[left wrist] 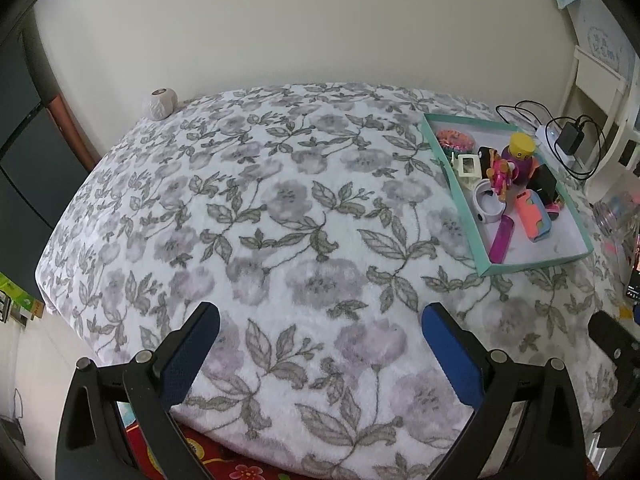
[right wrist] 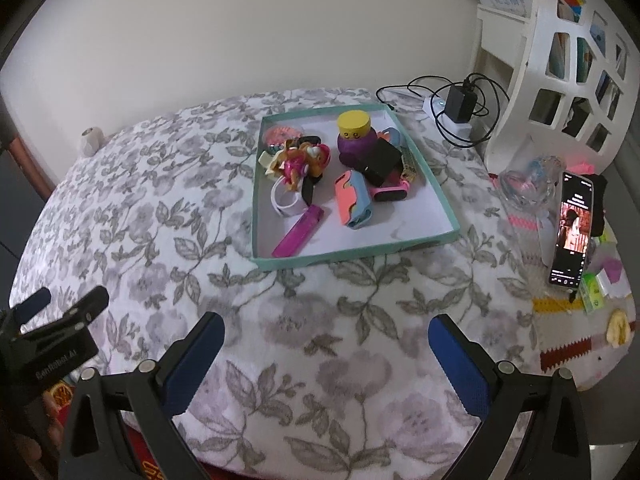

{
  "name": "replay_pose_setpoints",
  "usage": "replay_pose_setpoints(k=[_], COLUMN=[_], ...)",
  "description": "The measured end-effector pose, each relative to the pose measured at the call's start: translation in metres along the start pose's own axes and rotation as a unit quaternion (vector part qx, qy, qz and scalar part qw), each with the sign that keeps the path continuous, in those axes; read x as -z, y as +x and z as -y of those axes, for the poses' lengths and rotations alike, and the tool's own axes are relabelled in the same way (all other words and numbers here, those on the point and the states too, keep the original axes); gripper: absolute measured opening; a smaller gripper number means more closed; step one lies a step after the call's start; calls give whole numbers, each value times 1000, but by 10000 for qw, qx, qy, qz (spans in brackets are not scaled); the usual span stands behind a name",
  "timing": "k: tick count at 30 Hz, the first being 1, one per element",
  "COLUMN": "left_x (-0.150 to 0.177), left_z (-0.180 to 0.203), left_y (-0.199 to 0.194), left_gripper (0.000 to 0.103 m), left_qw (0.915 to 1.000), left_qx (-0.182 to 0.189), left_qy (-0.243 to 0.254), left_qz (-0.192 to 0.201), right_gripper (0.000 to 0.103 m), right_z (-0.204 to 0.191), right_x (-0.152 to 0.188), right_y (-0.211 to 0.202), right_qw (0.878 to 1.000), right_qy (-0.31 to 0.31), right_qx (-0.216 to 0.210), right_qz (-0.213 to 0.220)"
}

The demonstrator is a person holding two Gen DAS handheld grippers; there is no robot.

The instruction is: Organize rigid objects

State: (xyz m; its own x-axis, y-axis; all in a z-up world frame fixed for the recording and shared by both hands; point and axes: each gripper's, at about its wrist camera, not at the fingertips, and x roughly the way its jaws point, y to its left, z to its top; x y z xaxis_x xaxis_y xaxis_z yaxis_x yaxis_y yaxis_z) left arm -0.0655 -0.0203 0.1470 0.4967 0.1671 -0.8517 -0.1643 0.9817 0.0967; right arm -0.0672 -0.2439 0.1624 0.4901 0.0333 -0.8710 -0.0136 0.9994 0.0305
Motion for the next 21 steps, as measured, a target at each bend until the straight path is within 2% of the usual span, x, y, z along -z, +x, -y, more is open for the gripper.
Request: replay_pose_setpoints(k=[12,21], left_x=[5,6], left_z=[-9,-3], left_y=[-4,-8], left_gripper=[101,101], left_qw=[9998,9998], left_qx=[145,201], left_qy=[-162,15], left_qz=[30,85], right_gripper=[103,103], right_z=[-8,-11], right_x=[11,12], right_y=[-9,-9], right_qw=[9999,9998], right_qy=[-15,-107], right_qx=[40,71], right_qz=[103,123])
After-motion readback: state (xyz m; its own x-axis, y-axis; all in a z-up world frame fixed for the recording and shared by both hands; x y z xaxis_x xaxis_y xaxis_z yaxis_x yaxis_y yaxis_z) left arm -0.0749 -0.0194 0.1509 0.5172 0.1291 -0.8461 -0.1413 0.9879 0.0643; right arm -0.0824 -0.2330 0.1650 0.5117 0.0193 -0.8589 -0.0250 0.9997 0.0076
